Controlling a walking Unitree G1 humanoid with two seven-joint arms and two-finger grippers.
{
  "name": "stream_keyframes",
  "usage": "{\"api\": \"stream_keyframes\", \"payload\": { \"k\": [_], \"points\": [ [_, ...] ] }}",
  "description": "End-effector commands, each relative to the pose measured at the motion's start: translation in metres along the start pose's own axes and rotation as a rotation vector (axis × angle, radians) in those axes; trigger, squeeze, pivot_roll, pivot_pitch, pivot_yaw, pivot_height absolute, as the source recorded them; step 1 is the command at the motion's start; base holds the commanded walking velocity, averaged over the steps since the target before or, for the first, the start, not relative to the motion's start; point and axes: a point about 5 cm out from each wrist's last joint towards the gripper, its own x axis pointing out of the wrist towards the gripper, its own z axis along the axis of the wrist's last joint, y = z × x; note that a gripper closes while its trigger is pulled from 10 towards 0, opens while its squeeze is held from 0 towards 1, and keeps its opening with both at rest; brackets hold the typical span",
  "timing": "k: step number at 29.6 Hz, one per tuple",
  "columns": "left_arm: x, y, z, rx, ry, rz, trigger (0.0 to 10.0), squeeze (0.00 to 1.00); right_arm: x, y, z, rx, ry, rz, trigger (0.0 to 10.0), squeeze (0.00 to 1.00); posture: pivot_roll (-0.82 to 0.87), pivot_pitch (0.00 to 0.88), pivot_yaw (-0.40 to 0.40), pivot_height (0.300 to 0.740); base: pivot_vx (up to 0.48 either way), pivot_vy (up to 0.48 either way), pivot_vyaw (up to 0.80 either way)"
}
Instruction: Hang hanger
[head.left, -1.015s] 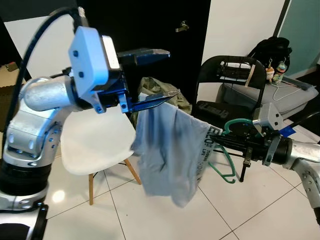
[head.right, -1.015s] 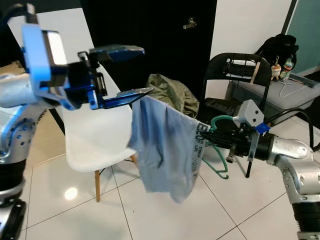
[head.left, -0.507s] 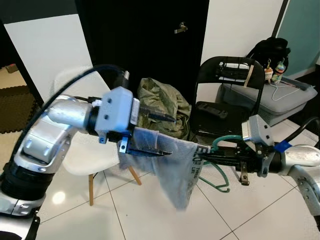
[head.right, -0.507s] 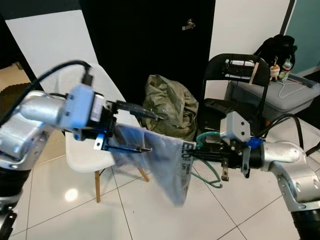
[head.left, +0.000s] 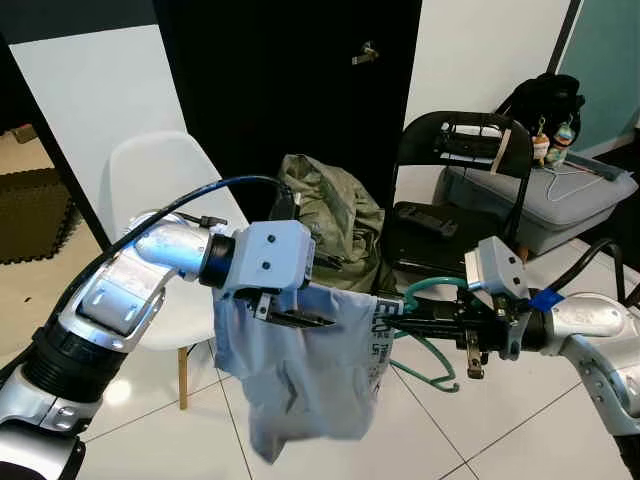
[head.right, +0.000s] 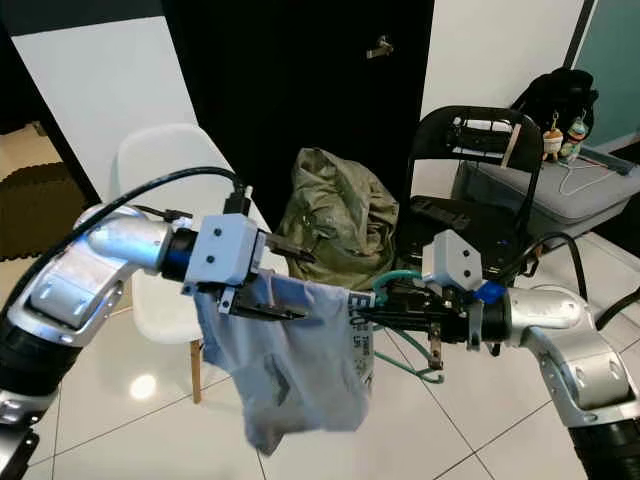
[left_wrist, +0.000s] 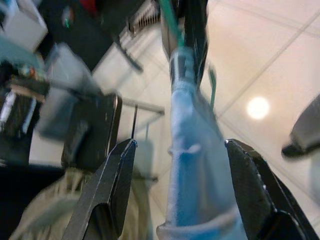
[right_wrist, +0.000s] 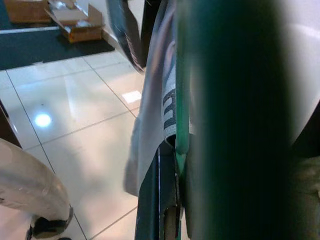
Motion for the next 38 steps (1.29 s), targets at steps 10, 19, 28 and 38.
{"api": "stream_keyframes", "payload": {
  "k": [10, 19, 28, 38],
  "points": [
    [0.004, -0.002, -0.013, -0.010, 0.134, -0.037, 0.0, 0.00, 0.007, 0.001, 0.003, -0.034, 0.008, 0.001, 10.0, 0.00, -0.02, 0.000, 0.051, 0.740, 0.000, 0.000, 0.00],
    [0.007, -0.003, -0.016, 0.025, 0.204, -0.064, 0.0, 0.00, 0.008, 0.001, 0.001, -0.041, 0.016, -0.011, 10.0, 0.00, -0.02, 0.000, 0.052, 0.740, 0.000, 0.000, 0.00],
    [0.011, -0.006, -0.024, 0.042, 0.277, -0.071, 0.0, 0.00, 0.013, 0.000, 0.004, -0.062, 0.005, -0.023, 10.0, 0.00, -0.02, 0.000, 0.051, 0.740, 0.000, 0.000, 0.00],
    [0.020, 0.001, -0.028, 0.049, 0.261, 0.036, 0.0, 0.00, 0.013, -0.003, 0.018, -0.017, -0.140, -0.039, 10.0, 1.00, -0.02, 0.000, 0.052, 0.740, 0.000, 0.000, 0.00]
  ]
}}
